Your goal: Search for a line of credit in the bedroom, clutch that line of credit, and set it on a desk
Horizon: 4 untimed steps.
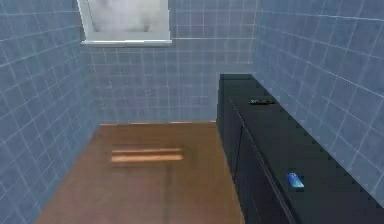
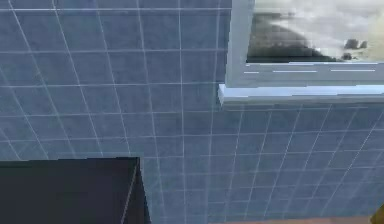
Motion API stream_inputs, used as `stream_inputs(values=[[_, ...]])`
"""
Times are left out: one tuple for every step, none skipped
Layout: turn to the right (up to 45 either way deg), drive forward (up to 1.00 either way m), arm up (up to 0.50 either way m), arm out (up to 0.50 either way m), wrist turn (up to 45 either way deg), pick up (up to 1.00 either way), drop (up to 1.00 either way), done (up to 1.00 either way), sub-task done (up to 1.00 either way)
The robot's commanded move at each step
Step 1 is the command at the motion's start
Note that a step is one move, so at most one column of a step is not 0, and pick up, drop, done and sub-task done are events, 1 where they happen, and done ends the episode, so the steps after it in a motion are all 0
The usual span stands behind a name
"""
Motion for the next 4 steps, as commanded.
stream_inputs(values=[[-45.0,0.0,0.0,0.0,0.0,0.0,0.0,0.0,0.0],[-12.0,0.0,0.0,0.0,0.0,0.0,0.0,0.0,0.0],[45.0,0.0,0.0,0.0,0.0,0.0,0.0,0.0,0.0],[33.0,0.0,0.0,0.0,0.0,0.0,0.0,0.0,0.0]])
